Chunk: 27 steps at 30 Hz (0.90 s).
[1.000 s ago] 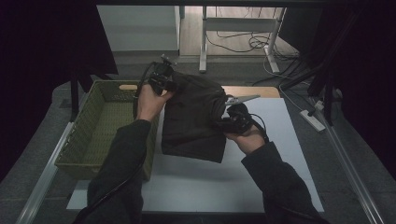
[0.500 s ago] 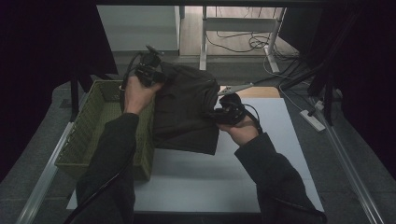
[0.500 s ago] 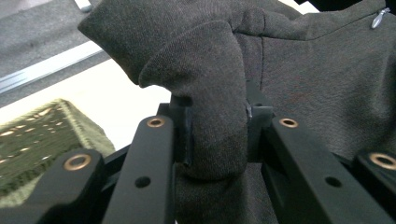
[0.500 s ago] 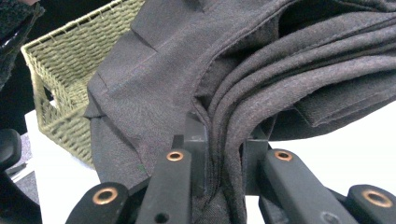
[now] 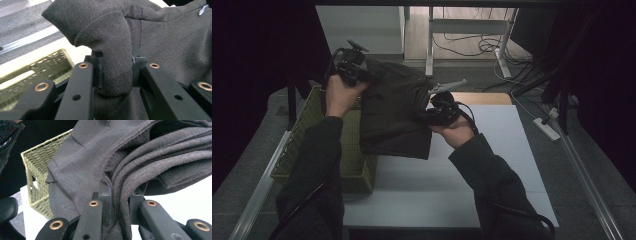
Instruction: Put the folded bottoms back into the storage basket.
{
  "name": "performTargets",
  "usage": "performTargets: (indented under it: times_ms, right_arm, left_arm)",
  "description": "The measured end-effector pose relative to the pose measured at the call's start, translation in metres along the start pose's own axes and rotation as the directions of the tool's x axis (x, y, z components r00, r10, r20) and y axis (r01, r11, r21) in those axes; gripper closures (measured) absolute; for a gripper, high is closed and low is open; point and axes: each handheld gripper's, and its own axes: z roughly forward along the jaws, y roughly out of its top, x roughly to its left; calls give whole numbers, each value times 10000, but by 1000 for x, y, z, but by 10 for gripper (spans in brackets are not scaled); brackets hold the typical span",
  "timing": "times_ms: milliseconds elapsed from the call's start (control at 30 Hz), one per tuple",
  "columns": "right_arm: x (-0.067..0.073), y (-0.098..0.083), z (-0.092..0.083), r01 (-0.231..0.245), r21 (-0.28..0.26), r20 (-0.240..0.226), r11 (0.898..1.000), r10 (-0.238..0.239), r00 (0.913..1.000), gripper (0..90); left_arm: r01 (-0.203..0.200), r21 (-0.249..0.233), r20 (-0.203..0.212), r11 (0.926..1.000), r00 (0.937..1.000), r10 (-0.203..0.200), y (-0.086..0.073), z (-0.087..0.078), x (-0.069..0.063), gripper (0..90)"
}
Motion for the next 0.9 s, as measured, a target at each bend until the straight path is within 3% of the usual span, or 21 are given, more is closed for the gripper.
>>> performTargets:
  times_ms: [900]
  right_arm:
    - [42,39,74,586,103,-784,9982,-577,9952,785]
  left_arm:
    - [631,141,-1015,9979,9929,-614,-43,-50,67,717]
